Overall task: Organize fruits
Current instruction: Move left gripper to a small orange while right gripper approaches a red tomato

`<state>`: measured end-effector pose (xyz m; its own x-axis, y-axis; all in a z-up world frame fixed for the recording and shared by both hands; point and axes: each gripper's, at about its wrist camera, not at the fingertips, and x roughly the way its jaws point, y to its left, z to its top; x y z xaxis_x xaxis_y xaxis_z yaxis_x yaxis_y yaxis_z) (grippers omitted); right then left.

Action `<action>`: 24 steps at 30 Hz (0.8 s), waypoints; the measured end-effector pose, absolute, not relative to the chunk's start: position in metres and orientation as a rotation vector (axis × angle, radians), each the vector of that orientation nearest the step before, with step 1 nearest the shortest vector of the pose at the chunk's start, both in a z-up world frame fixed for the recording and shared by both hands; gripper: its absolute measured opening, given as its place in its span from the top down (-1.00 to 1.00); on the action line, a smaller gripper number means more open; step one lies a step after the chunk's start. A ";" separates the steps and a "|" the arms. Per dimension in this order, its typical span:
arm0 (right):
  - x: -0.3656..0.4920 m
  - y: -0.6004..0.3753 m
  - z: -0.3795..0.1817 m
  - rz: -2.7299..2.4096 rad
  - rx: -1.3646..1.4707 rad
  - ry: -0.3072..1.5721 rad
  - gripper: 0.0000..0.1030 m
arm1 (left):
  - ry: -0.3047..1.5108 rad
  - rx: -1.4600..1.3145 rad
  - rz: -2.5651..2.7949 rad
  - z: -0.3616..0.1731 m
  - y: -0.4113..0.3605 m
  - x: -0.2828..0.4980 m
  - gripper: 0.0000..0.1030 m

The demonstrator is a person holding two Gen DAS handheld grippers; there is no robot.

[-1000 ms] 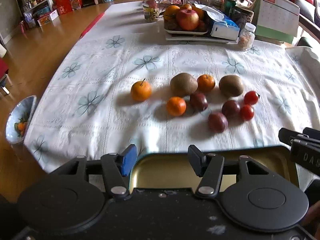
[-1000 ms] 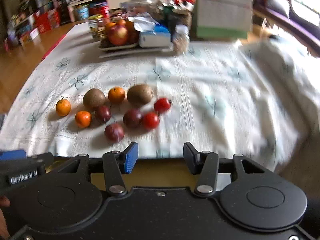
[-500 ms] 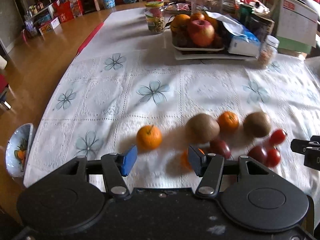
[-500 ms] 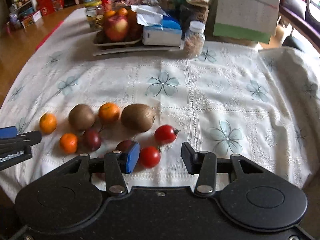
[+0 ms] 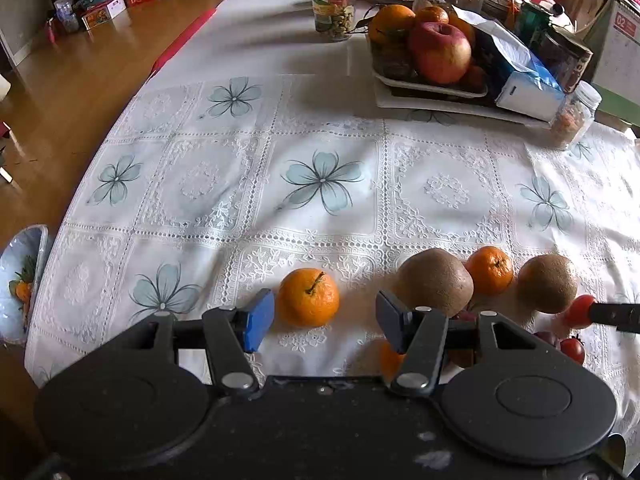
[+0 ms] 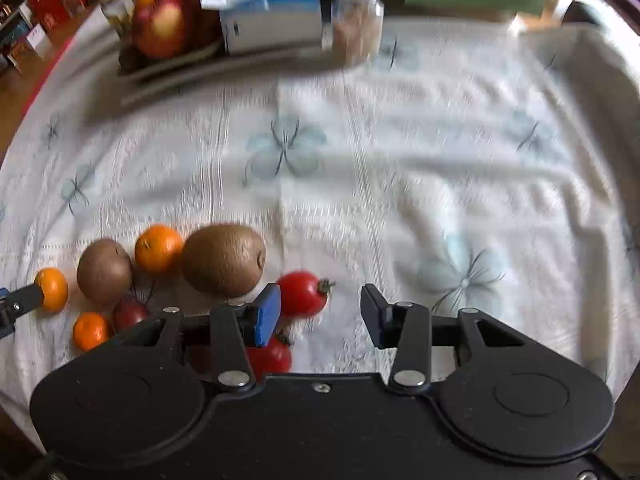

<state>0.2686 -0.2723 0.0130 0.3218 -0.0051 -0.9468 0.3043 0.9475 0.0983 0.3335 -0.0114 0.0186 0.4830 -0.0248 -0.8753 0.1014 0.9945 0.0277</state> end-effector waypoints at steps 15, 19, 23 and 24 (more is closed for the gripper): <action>0.282 -0.264 -0.006 -0.232 0.305 1.242 -0.01 | 1.101 0.037 -0.059 0.014 -0.006 0.336 -0.15; 0.285 -0.266 -0.016 -0.254 0.338 1.247 -0.03 | 1.097 0.044 -0.061 0.013 -0.007 0.335 -0.15; 0.286 -0.263 -0.017 -0.256 0.313 1.242 -0.03 | 1.108 0.036 -0.062 0.012 -0.008 0.336 -0.15; 0.286 -0.261 -0.018 -0.259 0.300 1.243 -0.03 | 1.111 0.036 -0.062 0.012 -0.008 0.336 -0.15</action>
